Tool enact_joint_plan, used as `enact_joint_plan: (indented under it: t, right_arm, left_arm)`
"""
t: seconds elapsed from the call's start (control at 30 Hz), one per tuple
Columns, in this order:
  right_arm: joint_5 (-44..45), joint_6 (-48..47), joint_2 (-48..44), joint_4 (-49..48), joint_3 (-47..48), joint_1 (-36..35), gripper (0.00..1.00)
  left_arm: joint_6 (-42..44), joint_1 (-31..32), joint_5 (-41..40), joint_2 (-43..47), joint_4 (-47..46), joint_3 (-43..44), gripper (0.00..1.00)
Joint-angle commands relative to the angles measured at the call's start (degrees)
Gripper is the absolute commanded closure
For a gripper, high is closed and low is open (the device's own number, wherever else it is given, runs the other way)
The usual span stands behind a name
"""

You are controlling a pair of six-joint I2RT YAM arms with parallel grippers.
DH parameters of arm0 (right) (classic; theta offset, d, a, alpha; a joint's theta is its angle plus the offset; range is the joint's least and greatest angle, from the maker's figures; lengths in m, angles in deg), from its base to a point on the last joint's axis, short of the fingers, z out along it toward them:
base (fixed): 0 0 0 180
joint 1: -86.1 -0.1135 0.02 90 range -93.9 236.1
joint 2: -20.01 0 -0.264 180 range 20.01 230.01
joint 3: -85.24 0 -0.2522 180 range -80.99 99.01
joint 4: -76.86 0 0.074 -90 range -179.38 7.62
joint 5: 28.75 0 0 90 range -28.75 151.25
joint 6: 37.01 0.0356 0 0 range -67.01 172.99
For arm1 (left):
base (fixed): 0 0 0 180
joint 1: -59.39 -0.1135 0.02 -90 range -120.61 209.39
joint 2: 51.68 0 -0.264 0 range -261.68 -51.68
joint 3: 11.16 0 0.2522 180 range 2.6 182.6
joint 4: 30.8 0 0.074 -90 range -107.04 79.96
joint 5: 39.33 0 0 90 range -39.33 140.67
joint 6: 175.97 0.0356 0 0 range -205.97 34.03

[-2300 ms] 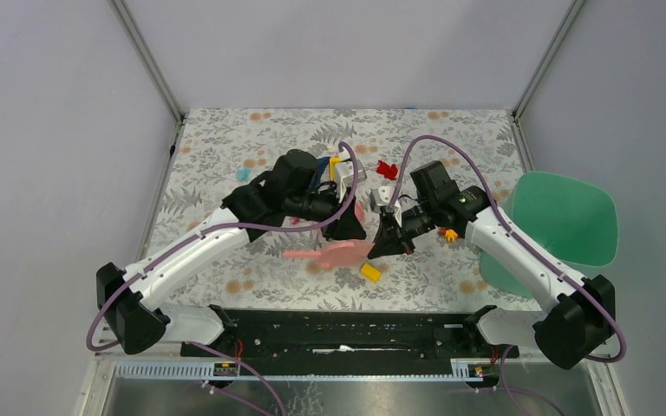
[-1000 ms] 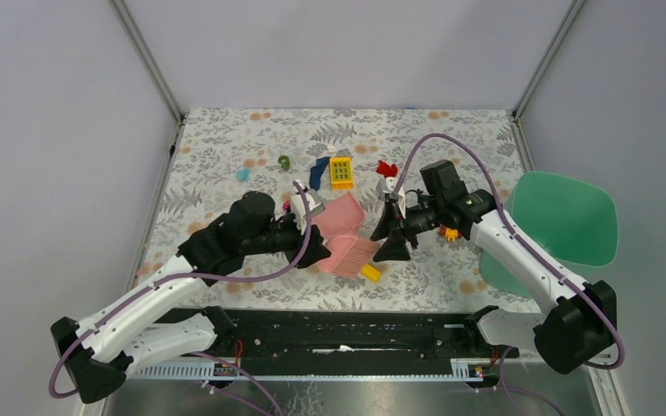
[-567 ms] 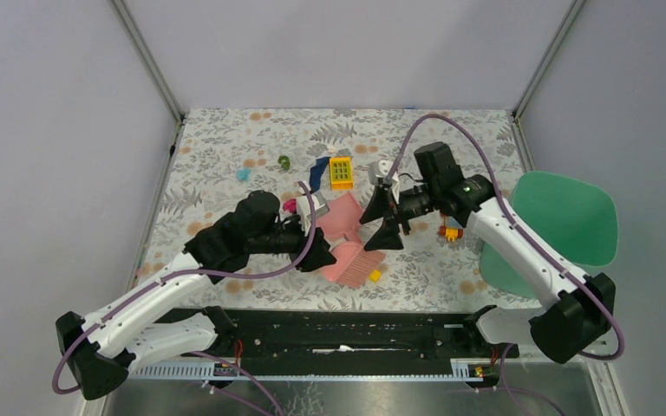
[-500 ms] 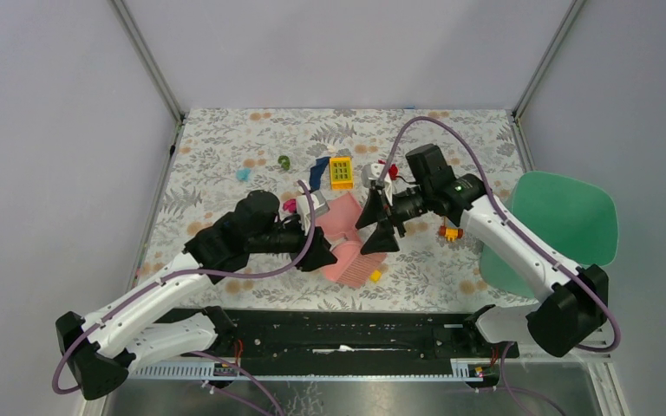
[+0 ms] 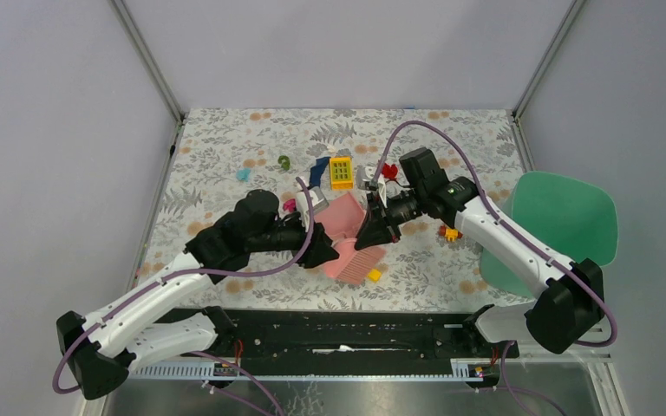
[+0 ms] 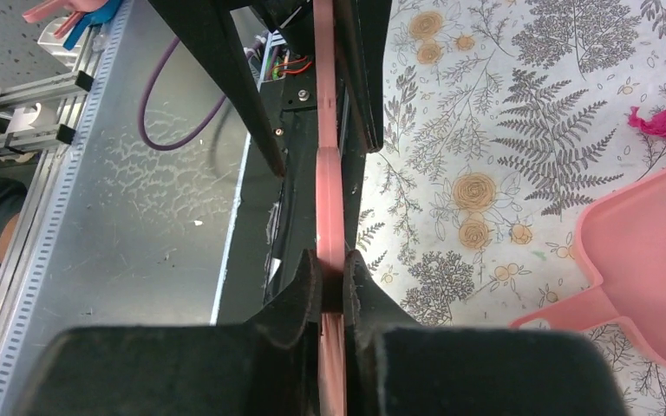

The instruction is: Sweep away the paper scraps from the table

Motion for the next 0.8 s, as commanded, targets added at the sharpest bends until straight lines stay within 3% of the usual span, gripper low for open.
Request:
enact_joint_plan:
  t: [0.0,0.07,0.2,0.43,0.77]
  right_arm:
    - [0.1,-1.9,-0.7,0.5,-0.9,-0.5,1.00]
    - [1.3,-4.5,-1.4,2.6,-0.8,-0.4,1.00]
    - [1.9,-8.1,-1.9,7.5,-0.5,0.2,1.00]
    - [1.6,-15.1,-0.6,18.2,1.7,0.6,1.00]
    - [-0.8,-15.7,-1.5,19.0,1.4,1.0,1.00]
  left_arm:
    - [-0.7,0.1,-3.3,1.1,-3.9,0.7,0.57]
    - [-0.6,0.1,-5.4,2.0,-2.1,1.6,0.35]
    - [-1.0,0.1,-7.9,3.9,2.1,3.0,0.23]
    - [-0.6,0.1,0.0,5.9,7.0,2.0,0.30]
    - [1.1,0.1,5.6,6.9,7.4,0.7,0.36]
